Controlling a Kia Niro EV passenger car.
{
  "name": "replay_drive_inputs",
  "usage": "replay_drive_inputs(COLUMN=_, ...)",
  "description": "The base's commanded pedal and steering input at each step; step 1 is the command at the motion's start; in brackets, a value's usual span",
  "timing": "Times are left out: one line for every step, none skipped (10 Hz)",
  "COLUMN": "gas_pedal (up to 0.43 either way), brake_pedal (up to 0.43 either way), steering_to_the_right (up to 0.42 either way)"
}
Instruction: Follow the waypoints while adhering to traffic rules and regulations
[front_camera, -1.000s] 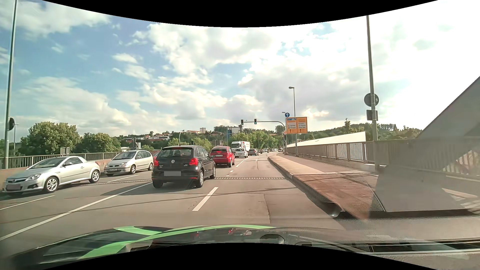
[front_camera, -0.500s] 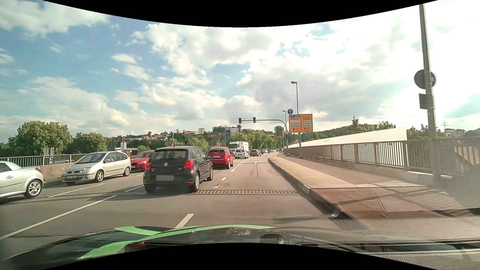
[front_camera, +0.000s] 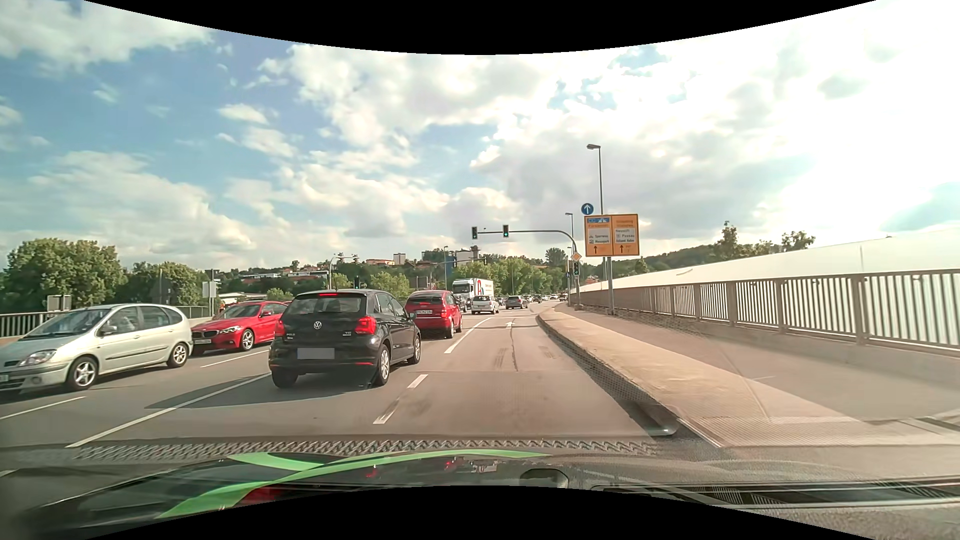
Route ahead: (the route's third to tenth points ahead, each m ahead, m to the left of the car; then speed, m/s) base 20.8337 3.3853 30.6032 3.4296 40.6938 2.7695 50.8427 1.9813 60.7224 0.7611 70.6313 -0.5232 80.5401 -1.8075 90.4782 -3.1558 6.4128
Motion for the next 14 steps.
replay_drive_inputs(gas_pedal=0.059, brake_pedal=0.0, steering_to_the_right=0.005)
replay_drive_inputs(gas_pedal=0.047, brake_pedal=0.0, steering_to_the_right=0.005)
replay_drive_inputs(gas_pedal=0.047, brake_pedal=0.0, steering_to_the_right=0.005)
replay_drive_inputs(gas_pedal=0.047, brake_pedal=0.0, steering_to_the_right=0.005)
replay_drive_inputs(gas_pedal=0.047, brake_pedal=0.0, steering_to_the_right=0.005)
replay_drive_inputs(gas_pedal=0.047, brake_pedal=0.0, steering_to_the_right=0.005)
replay_drive_inputs(gas_pedal=0.047, brake_pedal=0.0, steering_to_the_right=0.004)
replay_drive_inputs(gas_pedal=0.047, brake_pedal=0.0, steering_to_the_right=0.0)
replay_drive_inputs(gas_pedal=0.047, brake_pedal=0.0, steering_to_the_right=-0.005)
replay_drive_inputs(gas_pedal=0.047, brake_pedal=0.0, steering_to_the_right=-0.006)
replay_drive_inputs(gas_pedal=0.079, brake_pedal=0.0, steering_to_the_right=-0.006)
replay_drive_inputs(gas_pedal=0.098, brake_pedal=0.0, steering_to_the_right=-0.006)
replay_drive_inputs(gas_pedal=0.118, brake_pedal=0.0, steering_to_the_right=-0.005)
replay_drive_inputs(gas_pedal=0.15, brake_pedal=0.0, steering_to_the_right=-0.006)
